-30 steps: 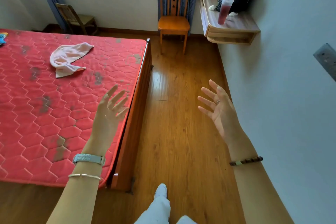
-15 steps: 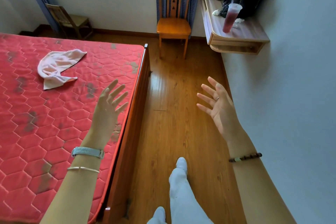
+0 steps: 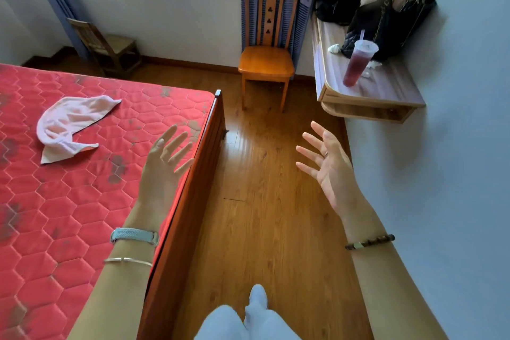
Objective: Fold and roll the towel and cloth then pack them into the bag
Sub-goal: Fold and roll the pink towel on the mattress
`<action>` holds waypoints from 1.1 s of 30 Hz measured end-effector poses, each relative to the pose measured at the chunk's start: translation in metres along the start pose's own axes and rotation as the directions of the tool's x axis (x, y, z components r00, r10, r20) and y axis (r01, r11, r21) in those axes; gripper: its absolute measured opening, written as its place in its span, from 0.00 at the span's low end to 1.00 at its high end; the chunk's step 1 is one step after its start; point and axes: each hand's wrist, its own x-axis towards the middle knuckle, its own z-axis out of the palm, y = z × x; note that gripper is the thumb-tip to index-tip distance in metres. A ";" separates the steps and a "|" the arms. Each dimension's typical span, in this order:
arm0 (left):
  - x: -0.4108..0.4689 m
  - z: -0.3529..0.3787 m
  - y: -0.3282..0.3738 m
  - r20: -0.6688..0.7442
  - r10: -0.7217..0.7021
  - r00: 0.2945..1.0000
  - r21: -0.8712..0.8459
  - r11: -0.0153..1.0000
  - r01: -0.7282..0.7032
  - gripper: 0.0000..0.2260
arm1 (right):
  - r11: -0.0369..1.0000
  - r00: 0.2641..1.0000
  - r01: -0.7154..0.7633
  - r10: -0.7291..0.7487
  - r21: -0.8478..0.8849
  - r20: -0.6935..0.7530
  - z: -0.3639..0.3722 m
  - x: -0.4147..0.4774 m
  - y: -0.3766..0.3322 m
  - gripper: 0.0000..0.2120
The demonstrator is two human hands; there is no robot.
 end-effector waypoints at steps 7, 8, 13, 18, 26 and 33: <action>0.064 0.027 -0.004 -0.003 0.031 1.000 -0.025 0.999 -0.031 0.45 | 1.000 1.000 -0.016 0.016 0.008 0.023 -0.017 0.078 -0.013 0.22; 0.075 0.030 -0.004 -0.005 0.032 0.999 -0.027 0.999 -0.032 0.44 | 1.000 0.999 -0.019 0.019 0.009 0.027 -0.018 0.089 -0.013 0.23; 0.135 0.031 -0.011 -0.028 0.048 0.998 -0.012 0.999 -0.049 0.39 | 1.000 0.999 -0.031 0.031 0.003 0.032 -0.017 0.148 -0.015 0.24; 0.214 0.028 -0.022 -0.057 0.041 0.998 -0.047 0.998 -0.043 0.24 | 1.000 0.999 -0.023 0.024 -0.002 0.036 -0.007 0.222 -0.022 0.30; 0.332 0.025 -0.009 -0.072 0.033 0.997 -0.040 0.999 -0.036 0.24 | 0.999 0.999 -0.033 0.033 -0.016 0.040 0.026 0.344 -0.042 0.26; 0.413 0.034 0.005 -0.057 0.033 0.998 -0.043 0.998 -0.036 0.23 | 1.000 0.999 -0.028 0.028 -0.009 0.043 0.038 0.418 -0.052 0.23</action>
